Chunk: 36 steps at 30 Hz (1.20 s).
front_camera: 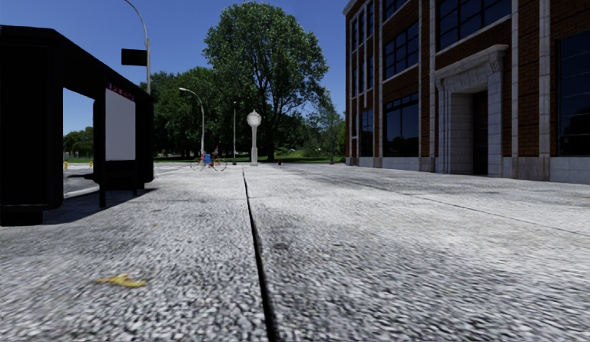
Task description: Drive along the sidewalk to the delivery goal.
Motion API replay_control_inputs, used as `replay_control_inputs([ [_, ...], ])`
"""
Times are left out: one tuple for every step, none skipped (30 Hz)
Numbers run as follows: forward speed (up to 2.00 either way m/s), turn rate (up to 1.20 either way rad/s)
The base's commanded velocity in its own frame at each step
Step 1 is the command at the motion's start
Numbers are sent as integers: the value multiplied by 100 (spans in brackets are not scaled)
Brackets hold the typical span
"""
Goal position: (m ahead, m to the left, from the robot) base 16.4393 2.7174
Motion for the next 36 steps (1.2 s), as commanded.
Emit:
replay_control_inputs([
  [200,0],
  [200,0],
  [200,0],
  [200,0],
  [200,0],
  [200,0],
  [200,0],
  [200,0],
  [200,0],
  [200,0],
  [200,0],
  [200,0],
  [200,0],
  [200,0],
  [200,0],
  [200,0],
  [200,0],
  [200,0],
  [200,0],
  [200,2],
  [200,8],
  [200,8],
  [200,15],
  [200,20],
  [200,25],
  [200,25],
  [200,28],
  [200,28],
  [200,28],
  [200,28],
  [200,28],
  [200,28],
  [200,28],
  [200,29],
  [200,29],
  [200,29],
])
